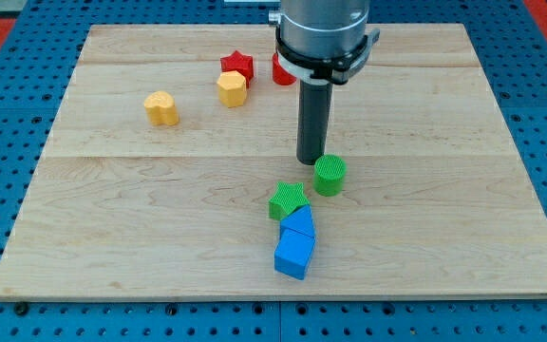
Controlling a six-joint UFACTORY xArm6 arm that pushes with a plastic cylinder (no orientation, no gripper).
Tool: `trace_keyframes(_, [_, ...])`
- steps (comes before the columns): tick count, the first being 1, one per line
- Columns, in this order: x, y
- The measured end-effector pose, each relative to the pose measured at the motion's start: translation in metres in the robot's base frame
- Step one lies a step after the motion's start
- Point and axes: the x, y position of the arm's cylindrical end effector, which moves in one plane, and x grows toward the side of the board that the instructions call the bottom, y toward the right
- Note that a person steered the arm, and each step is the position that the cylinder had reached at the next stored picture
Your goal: Slide green circle closer to the green star
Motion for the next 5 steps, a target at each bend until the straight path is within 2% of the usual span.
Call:
trace_keyframes(1, [-0.008,0.001])
trace_keyframes(2, [-0.018,0.036])
trace_keyframes(3, [0.023,0.039])
trace_keyframes(4, [0.038,0.021])
trace_keyframes(5, [0.015,-0.022])
